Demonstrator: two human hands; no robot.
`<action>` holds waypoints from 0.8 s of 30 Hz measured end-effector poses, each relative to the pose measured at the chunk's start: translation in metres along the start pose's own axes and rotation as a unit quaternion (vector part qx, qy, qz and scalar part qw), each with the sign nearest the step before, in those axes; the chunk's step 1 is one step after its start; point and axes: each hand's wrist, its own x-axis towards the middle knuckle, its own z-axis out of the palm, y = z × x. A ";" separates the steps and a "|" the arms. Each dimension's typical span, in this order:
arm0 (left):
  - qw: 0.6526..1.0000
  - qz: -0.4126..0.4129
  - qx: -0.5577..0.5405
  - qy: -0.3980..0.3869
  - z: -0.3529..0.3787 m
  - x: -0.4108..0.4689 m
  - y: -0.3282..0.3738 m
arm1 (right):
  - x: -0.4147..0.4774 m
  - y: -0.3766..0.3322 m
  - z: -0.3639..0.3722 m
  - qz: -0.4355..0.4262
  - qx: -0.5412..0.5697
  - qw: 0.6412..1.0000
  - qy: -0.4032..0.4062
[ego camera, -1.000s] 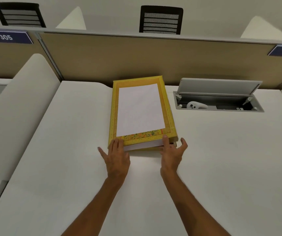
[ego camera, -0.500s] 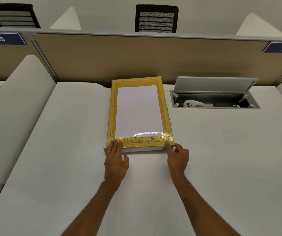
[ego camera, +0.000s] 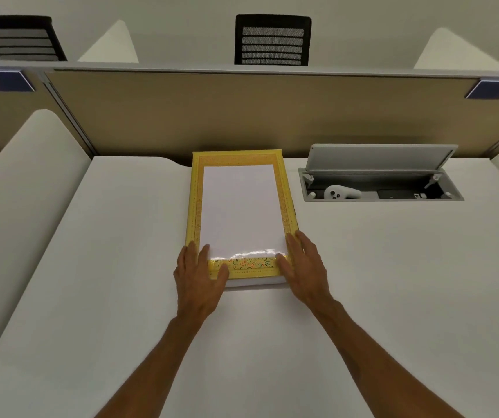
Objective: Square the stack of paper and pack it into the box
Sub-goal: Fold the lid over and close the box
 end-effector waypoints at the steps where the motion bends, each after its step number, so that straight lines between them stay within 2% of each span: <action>1: 1.000 -0.006 -0.005 -0.014 -0.001 0.011 -0.001 | 0.011 0.001 -0.001 -0.005 -0.011 1.000 -0.016; 5: 0.994 -0.045 -0.038 -0.087 -0.004 0.066 -0.002 | 0.062 0.007 -0.002 0.006 -0.026 0.996 -0.086; 9: 0.990 -0.052 -0.013 -0.129 -0.003 0.115 -0.001 | 0.111 0.006 -0.005 0.004 -0.023 0.991 -0.132; 15: 0.990 -0.041 0.018 -0.136 0.001 0.163 0.000 | 0.164 0.000 -0.006 -0.003 -0.016 0.991 -0.134; 24: 0.992 -0.023 0.062 -0.106 0.011 0.168 -0.008 | 0.167 0.007 0.006 -0.004 -0.034 0.995 -0.091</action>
